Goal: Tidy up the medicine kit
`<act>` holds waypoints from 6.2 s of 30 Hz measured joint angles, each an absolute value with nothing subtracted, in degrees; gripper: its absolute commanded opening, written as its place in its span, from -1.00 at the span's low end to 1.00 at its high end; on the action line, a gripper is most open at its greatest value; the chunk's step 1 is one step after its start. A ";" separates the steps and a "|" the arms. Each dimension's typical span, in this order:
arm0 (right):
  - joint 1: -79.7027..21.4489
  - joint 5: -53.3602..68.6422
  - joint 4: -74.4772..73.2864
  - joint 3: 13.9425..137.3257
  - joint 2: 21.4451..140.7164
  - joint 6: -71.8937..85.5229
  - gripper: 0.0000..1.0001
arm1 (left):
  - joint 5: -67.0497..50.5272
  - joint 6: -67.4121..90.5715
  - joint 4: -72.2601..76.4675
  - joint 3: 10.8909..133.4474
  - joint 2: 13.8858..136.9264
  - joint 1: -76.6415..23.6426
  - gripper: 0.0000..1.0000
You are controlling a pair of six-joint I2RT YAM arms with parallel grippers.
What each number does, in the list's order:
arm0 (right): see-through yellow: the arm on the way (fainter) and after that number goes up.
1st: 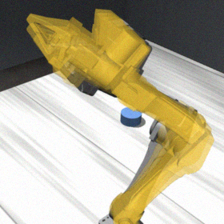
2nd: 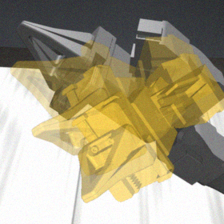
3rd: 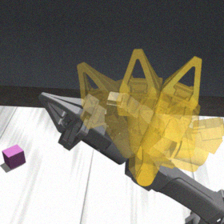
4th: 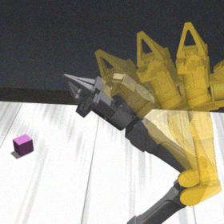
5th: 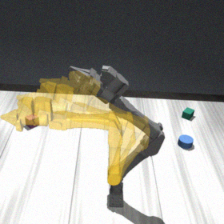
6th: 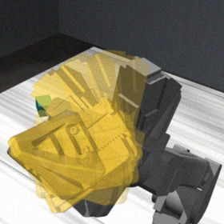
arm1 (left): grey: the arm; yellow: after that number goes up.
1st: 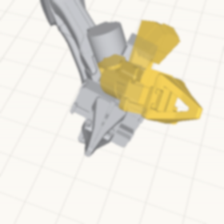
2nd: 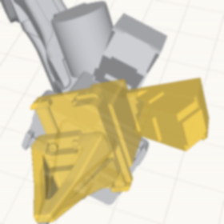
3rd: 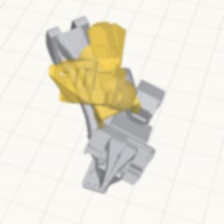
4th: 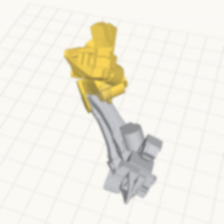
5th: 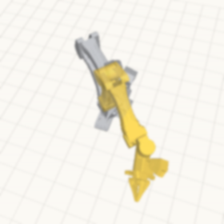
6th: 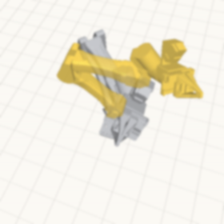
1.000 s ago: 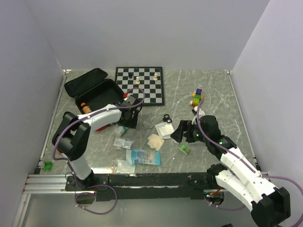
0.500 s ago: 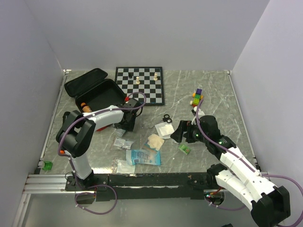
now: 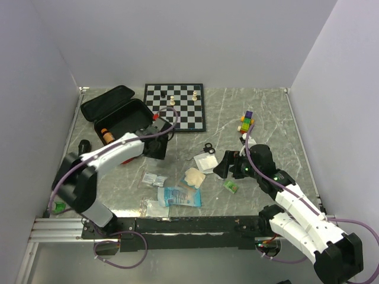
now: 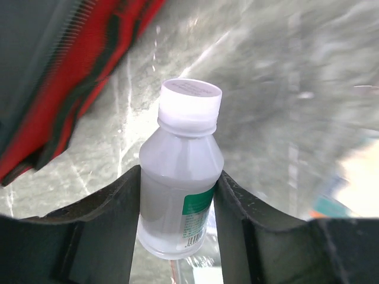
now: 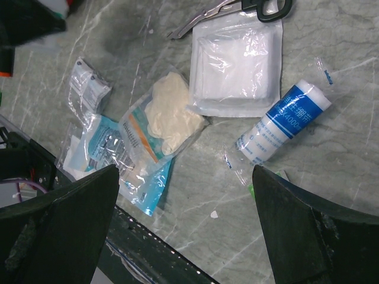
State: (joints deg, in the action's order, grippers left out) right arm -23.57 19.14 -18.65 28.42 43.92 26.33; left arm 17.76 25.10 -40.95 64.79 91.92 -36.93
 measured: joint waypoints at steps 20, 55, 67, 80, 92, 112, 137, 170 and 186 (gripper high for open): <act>-23.57 20.75 -18.72 28.42 43.00 26.35 1.00 | -1.80 43.46 -23.38 60.29 82.04 -0.34 -0.57; -23.57 20.88 -19.00 27.62 43.29 26.26 1.00 | 7.11 53.43 -22.50 69.56 100.09 3.79 0.85; -23.57 20.73 -19.00 27.62 43.31 26.30 1.00 | 8.40 51.05 -25.74 65.82 80.62 -9.23 0.72; -23.59 18.15 -19.81 26.74 41.36 27.42 0.82 | 16.88 51.77 -31.97 55.77 78.46 -43.94 0.67; -21.87 4.21 -23.38 26.76 55.22 34.52 0.61 | 17.93 54.37 -27.05 48.34 73.84 -48.31 0.68; -21.87 8.05 -16.01 31.38 71.40 35.09 -0.20 | 20.38 55.22 -24.51 43.46 63.59 -48.31 0.73; -28.18 30.94 -4.08 30.33 54.46 32.10 -0.29 | -6.79 50.04 6.55 42.52 61.41 -47.92 0.77; -31.00 42.94 16.93 28.88 51.18 43.00 -0.32 | -15.55 53.15 19.16 35.35 61.10 -45.45 0.48; -32.27 42.63 17.10 28.88 51.79 42.85 0.21 | -15.75 53.60 19.86 35.38 61.56 -45.45 -0.34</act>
